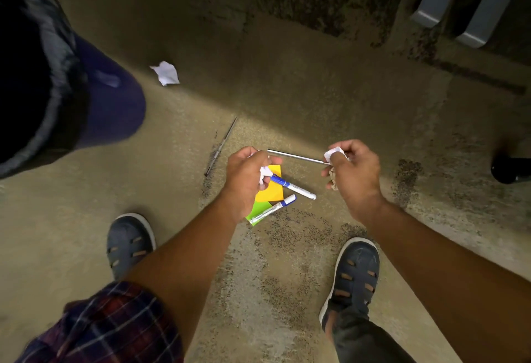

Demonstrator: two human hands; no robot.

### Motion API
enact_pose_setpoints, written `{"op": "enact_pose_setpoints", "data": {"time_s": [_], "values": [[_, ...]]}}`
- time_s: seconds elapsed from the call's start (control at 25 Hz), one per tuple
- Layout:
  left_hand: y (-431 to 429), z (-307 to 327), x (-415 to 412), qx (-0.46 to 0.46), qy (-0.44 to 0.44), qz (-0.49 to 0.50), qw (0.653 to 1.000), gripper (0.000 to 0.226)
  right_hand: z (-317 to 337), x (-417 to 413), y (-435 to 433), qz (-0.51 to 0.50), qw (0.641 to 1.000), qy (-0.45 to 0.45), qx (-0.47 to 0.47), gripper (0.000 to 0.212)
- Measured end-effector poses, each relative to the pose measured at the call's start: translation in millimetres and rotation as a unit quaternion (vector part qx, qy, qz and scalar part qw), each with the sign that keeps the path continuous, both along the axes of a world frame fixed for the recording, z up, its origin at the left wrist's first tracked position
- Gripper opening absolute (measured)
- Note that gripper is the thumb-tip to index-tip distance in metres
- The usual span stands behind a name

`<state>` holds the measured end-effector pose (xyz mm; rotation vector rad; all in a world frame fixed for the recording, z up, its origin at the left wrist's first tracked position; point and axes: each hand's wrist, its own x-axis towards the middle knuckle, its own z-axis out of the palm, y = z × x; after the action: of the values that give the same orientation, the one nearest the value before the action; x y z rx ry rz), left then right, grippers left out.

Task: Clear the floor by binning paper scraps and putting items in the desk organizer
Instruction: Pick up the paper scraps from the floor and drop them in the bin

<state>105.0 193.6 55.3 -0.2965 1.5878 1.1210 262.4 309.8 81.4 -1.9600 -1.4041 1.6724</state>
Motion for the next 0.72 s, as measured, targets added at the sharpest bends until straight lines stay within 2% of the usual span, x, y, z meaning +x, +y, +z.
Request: {"op": "enact_pose_setpoints", "data": {"time_s": [0.12,0.2,0.32,0.44,0.52,0.6,0.72], "values": [[-11.7,44.3,-23.7,0.037,-0.04,0.07,0.996,0.023,36.0,-43.1,-19.5,-0.017,0.999,0.033,-0.02,0.015],[-22.5,75.3,-43.6,0.042,-0.022,0.091,0.995,0.023,61.0,-78.6,-35.1,-0.025,0.997,0.065,-0.031,0.013],[-46.1,118.0,-75.0,0.018,0.069,0.055,0.996,0.02,92.4,-131.5,-62.0,-0.016,0.993,0.108,-0.044,0.008],[-73.9,155.5,-122.7,-0.007,0.153,0.08,0.985,0.016,124.6,-191.7,-94.4,-0.005,0.989,0.137,-0.052,0.027],[-89.5,175.5,-162.9,-0.041,0.194,0.134,0.971,0.037,142.9,-232.9,-114.0,0.007,0.988,0.145,-0.048,0.04],[-105.2,189.3,-206.6,-0.057,0.215,0.194,0.955,0.059,154.8,-274.9,-132.3,0.023,0.988,0.144,-0.043,0.044],[-120.8,190.8,-262.7,-0.066,0.227,0.238,0.942,0.06,161.2,-329.9,-152.0,0.048,0.988,0.142,-0.04,0.04]]}}
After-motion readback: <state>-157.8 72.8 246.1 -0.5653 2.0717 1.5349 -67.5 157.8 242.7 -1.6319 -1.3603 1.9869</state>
